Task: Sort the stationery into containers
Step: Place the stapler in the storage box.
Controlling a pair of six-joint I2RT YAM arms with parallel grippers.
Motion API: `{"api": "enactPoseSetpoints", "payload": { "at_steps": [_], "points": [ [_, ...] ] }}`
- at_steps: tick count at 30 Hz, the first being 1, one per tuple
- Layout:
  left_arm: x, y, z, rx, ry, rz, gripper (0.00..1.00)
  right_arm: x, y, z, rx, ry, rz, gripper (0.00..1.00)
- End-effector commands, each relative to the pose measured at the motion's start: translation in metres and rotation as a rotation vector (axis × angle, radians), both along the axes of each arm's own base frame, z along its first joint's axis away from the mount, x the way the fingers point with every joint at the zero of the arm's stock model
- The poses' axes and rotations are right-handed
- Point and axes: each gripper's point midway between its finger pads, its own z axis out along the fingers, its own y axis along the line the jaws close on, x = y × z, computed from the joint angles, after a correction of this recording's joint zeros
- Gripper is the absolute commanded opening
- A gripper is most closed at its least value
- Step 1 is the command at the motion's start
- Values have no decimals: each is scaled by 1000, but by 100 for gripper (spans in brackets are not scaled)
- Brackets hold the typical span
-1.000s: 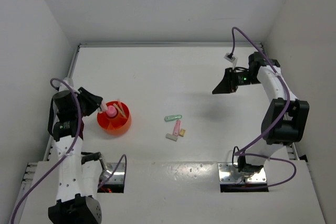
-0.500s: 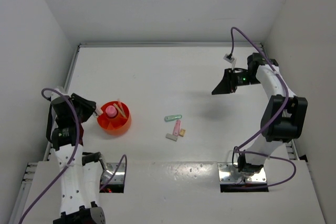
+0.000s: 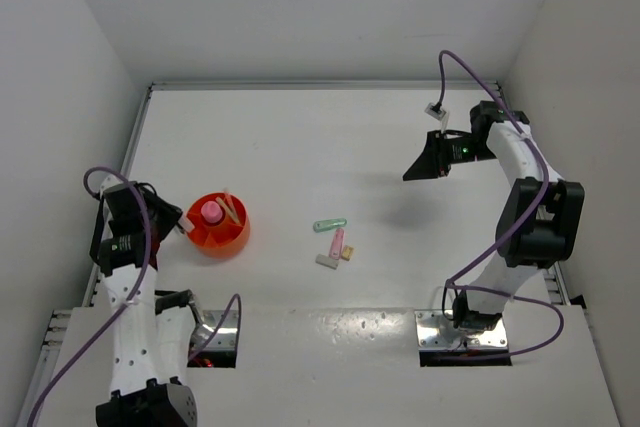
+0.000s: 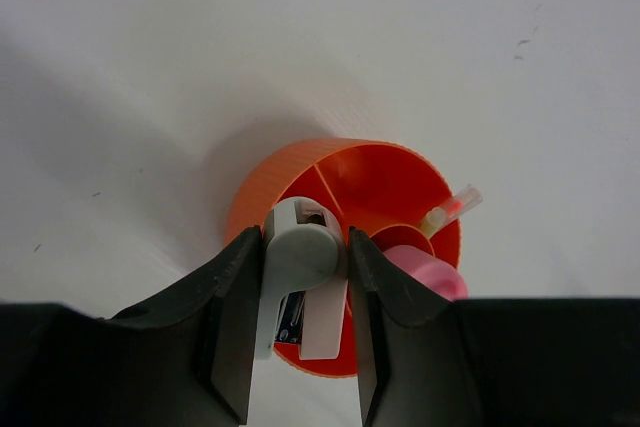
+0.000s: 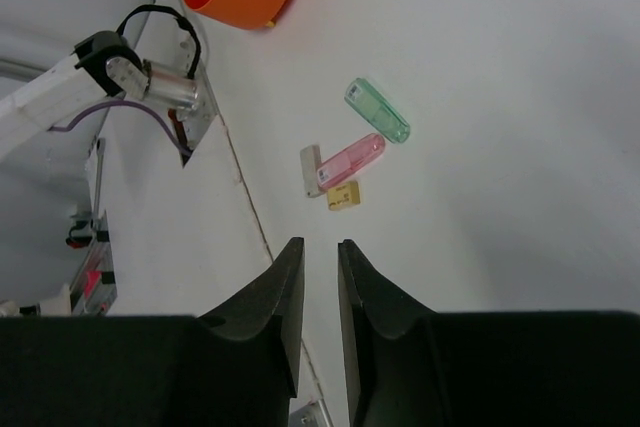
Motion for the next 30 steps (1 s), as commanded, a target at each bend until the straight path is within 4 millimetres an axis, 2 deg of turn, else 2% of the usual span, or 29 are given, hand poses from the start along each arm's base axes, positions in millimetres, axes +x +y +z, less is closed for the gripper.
{"api": "enactPoseSetpoints", "payload": {
  "at_steps": [1, 5, 11, 30],
  "points": [
    [0, 4, 10, -1, -9, 29, 0, 8, 4, 16, 43, -73, 19, 21],
    [-2, 1, -4, -30, 34, 28, 0, 8, 4, 16, 42, -81, 23, 21],
    [-1, -5, -13, -48, 64, -2, 0, 7, 4, 16, 43, -72, 22, 22],
    [13, -7, -21, -30, 61, 57, 0, 9, 4, 18, 40, -90, 26, 22]
  ]
}}
